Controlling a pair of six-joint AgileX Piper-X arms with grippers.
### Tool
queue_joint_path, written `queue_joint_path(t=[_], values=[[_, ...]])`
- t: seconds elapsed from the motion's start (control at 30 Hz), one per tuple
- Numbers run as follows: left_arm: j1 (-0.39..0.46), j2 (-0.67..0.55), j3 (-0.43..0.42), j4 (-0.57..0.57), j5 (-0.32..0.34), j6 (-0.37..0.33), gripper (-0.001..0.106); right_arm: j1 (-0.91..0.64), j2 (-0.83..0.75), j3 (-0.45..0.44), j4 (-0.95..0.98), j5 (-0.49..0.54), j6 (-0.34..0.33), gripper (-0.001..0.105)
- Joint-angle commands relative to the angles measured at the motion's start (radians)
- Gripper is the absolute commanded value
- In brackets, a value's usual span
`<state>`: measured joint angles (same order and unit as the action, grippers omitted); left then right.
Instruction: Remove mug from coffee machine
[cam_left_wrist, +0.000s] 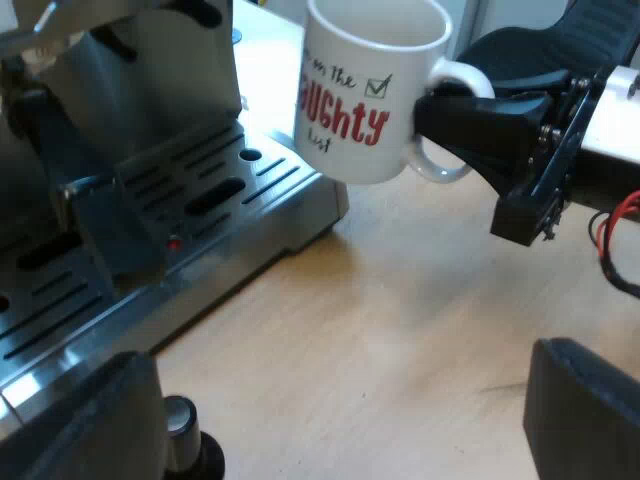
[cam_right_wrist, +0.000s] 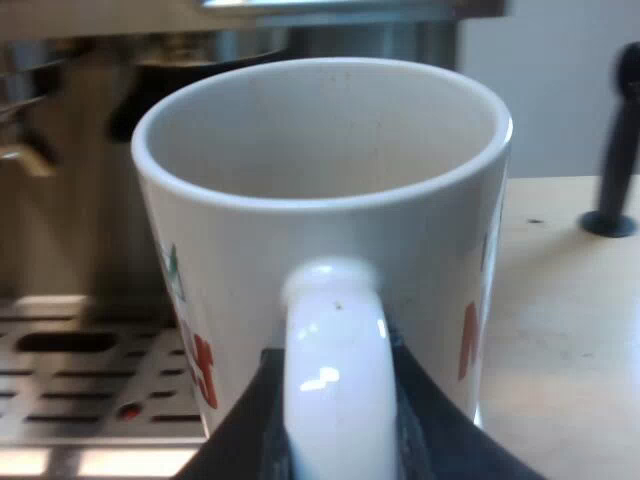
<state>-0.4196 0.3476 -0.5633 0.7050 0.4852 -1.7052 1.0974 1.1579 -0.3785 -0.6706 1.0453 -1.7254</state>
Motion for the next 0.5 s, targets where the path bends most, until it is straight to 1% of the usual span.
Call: queue_joint_path(t=[0.03, 0.17, 0.23, 0.3, 0.43, 0.5], values=[[-0.005, 0.014, -0.001, -0.028, 0.022, -0.003, 0.079, -0.001, -0.016, -0.006, -0.043, 0.06, 0.004, 0.0], [-0.011, 0.035, -0.001, -0.047, 0.028, -0.008, 0.079, -0.001, -0.016, 0.005, -0.043, 0.105, 0.001, 0.0], [-0.042, 0.051, -0.001, -0.074, 0.028, -0.007, 0.079, -0.001, -0.016, 0.016, -0.043, 0.153, 0.001, 0.0], [-0.069, 0.061, -0.001, -0.089, 0.028, -0.007, 0.079, -0.009, -0.016, 0.02, -0.043, 0.17, 0.001, 0.0], [-0.131, 0.081, -0.001, -0.107, 0.028, -0.007, 0.079, -0.052, -0.016, 0.02, -0.043, 0.17, 0.001, 0.0], [-0.146, 0.089, -0.001, -0.107, 0.028, -0.007, 0.079, -0.081, -0.016, 0.02, -0.043, 0.162, 0.001, 0.0]])
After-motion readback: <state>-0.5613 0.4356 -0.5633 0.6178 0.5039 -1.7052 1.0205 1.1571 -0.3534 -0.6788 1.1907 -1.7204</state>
